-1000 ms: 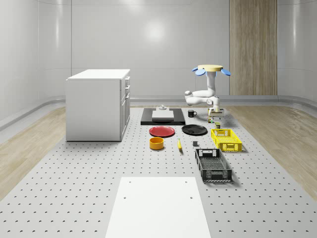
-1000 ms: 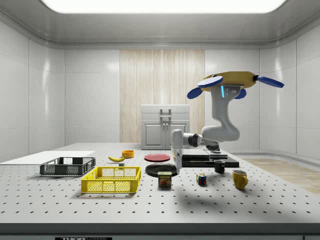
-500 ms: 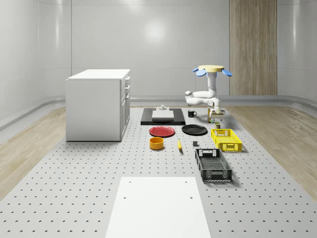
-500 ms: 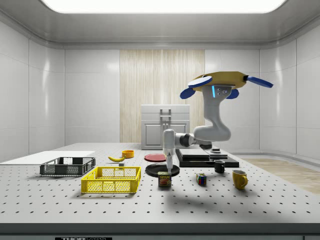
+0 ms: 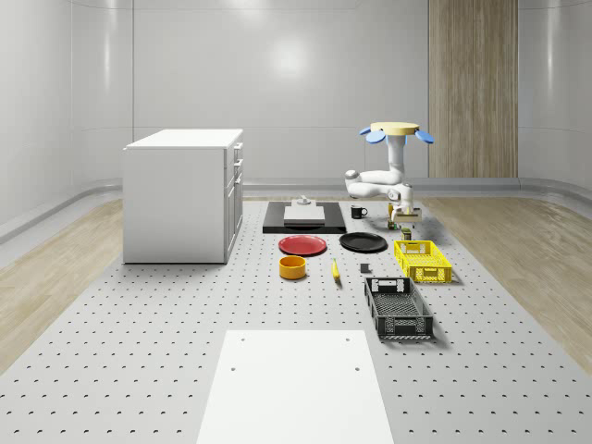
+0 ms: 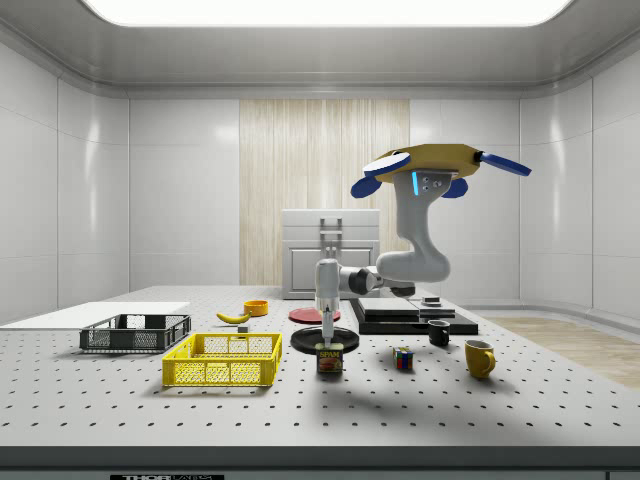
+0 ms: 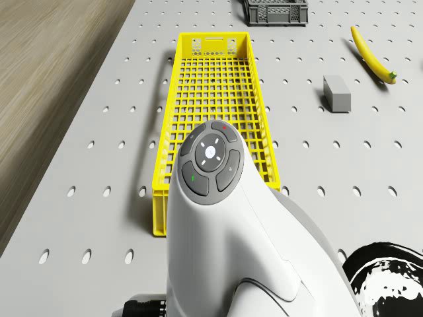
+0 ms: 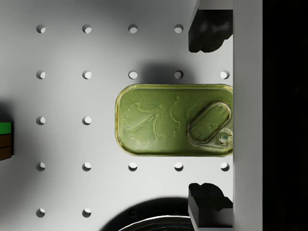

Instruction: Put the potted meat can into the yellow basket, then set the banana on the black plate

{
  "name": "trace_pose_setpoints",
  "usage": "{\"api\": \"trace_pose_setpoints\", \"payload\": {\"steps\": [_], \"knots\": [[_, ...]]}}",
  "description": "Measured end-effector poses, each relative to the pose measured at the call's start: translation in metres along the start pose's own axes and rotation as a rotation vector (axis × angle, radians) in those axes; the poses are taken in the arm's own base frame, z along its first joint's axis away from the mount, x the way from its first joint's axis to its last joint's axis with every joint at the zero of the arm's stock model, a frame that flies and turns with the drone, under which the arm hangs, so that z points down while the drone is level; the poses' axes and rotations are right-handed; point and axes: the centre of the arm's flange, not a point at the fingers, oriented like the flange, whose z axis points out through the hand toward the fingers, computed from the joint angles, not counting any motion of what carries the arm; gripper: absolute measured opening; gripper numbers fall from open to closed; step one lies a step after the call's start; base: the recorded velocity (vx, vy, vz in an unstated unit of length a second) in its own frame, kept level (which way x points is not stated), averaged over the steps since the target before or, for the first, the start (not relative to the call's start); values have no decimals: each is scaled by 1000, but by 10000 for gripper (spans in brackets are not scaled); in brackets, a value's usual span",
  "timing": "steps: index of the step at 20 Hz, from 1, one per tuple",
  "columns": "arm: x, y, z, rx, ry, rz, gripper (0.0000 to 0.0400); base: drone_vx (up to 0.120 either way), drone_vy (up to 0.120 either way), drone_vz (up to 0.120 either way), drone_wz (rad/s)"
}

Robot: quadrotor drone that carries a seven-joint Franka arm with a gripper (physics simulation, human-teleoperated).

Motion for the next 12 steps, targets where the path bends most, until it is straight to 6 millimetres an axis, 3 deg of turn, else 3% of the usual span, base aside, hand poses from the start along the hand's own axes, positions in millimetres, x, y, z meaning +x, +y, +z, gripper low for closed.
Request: {"api": "trace_pose_setpoints", "payload": {"steps": [12], "knots": [[-5,5,33,0,0,0,400,0,0,0,0]]}}
